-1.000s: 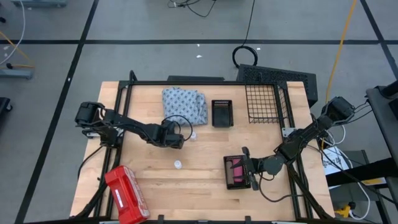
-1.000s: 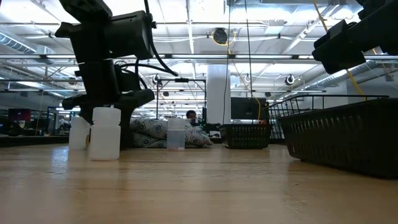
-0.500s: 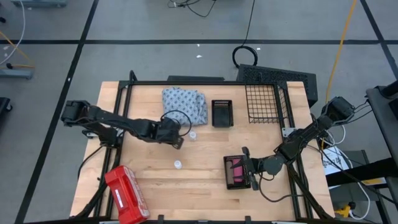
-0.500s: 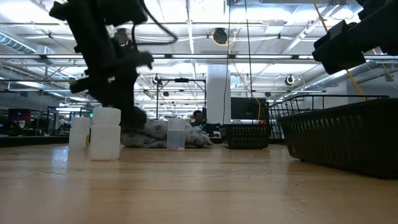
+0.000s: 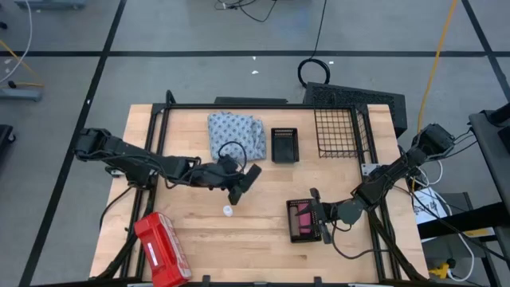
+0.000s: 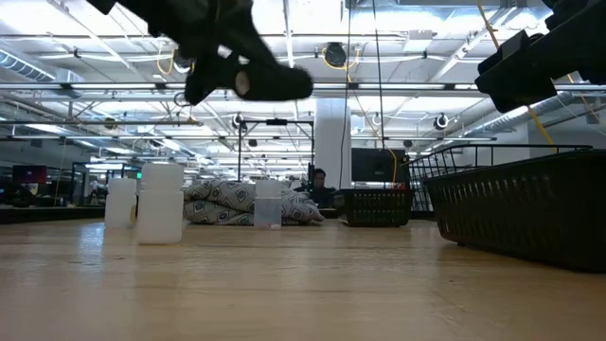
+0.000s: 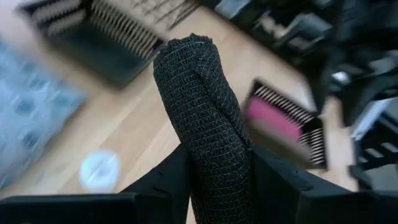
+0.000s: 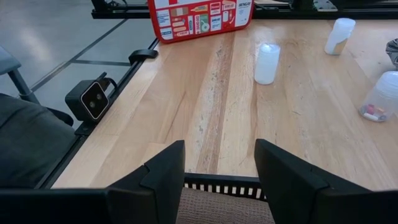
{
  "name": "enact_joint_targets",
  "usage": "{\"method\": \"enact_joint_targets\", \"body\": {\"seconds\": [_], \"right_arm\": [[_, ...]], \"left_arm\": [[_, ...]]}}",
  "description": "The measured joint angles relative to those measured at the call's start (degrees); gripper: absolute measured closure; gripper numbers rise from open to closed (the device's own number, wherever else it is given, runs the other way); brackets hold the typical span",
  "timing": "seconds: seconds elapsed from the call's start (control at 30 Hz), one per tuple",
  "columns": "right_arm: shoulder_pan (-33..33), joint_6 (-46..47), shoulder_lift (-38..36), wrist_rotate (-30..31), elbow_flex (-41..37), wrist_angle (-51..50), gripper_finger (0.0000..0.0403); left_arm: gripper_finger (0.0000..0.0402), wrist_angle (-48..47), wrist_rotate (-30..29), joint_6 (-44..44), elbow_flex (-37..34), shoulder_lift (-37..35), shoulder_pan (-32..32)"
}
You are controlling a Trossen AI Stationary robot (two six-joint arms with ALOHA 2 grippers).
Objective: Pick & Place Medicine items
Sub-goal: Put the black bandage into the bottom black basket
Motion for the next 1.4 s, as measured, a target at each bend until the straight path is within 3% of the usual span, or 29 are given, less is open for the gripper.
{"method": "enact_joint_targets", "body": {"seconds": [0.37, 0.63, 0.97, 1.23, 1.4], "right_arm": [[-1.19, -0.25, 0.02, 3.31, -0.02, 0.03, 0.022], [-4.59, -0.16, 0.04, 3.3, 0.0, 0.4, 0.022], [-9.77, 0.1, 0.04, 4.96, 0.0, 3.05, 0.022], [-11.01, -8.4, 0.04, 5.99, 0.0, 14.26, 0.022], [-10.78, -12.91, 0.04, 5.86, -0.01, 19.15, 0.022]], "left_arm": [[0.0251, 12.55, -0.44, 14.87, 0.05, 2.77, -2.43], [0.0221, 27.72, 0.52, 22.49, 0.06, 10.72, -3.07], [0.0211, 48.48, 10.04, 35.01, 0.04, 20.97, -3.05], [0.0211, 50.53, 11.23, 45.12, 0.04, 22.14, -3.03], [0.0211, 53.89, 15.73, 48.27, 0.13, 22.1, -3.09]]}}
